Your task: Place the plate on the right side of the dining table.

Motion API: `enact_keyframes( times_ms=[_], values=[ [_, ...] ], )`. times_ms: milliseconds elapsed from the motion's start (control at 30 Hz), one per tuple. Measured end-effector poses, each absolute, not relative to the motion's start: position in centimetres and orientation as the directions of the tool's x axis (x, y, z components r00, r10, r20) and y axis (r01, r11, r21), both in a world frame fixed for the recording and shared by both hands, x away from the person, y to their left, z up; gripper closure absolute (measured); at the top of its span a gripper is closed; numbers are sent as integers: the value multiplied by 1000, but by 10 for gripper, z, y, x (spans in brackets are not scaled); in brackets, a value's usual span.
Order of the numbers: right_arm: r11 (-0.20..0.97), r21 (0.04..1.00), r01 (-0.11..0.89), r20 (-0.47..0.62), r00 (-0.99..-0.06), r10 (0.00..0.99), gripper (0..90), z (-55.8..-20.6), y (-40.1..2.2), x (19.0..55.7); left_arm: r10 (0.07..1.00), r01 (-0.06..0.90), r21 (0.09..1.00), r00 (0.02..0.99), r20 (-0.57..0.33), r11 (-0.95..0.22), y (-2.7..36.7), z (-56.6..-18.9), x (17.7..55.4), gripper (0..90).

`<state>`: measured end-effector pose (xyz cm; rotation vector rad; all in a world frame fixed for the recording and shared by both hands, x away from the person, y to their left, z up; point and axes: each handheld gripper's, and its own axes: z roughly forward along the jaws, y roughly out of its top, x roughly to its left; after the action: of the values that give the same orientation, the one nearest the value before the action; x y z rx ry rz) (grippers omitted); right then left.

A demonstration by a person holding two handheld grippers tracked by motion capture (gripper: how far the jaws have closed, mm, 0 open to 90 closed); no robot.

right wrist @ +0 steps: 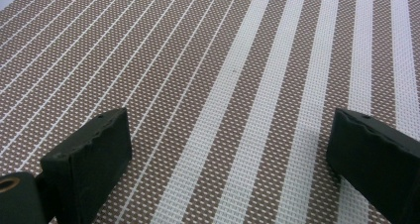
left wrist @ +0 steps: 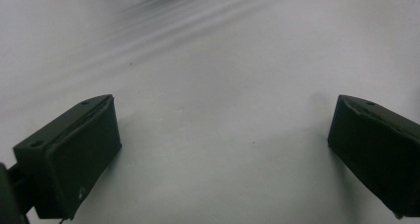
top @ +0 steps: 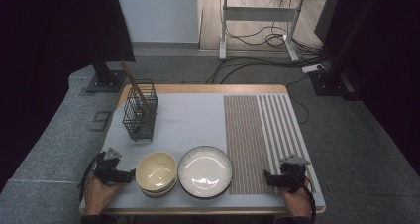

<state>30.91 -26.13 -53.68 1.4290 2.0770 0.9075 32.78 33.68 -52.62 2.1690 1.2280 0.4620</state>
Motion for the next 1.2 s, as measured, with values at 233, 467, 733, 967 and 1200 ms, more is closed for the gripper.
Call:
enact_keyframes(
  times_ms=[233, 467, 733, 967, 1200],
  values=[
    [245, 732, 635, -3, -357, 934, 30, -536, -261, 309, 851, 641, 649, 525, 17, -409, 330, -526, 333, 0],
    [246, 728, 640, -1, -357, 934, 29, -536, -261, 310, 852, 645, 650, 523, 9, -403, 331, -527, 333, 0],
    [258, 725, 638, -5, -371, 929, 31, -535, -262, 311, 852, 643, 651, 524, 9, -402, 331, -527, 333, 0],
    [301, 721, 624, -26, -410, 912, 75, -532, -258, 308, 852, 643, 652, 524, 9, -402, 331, -527, 333, 0],
    [363, 719, 592, -78, -450, 889, 40, -521, -249, 300, 852, 643, 652, 524, 9, -402, 331, -527, 333, 0]
  ],
)
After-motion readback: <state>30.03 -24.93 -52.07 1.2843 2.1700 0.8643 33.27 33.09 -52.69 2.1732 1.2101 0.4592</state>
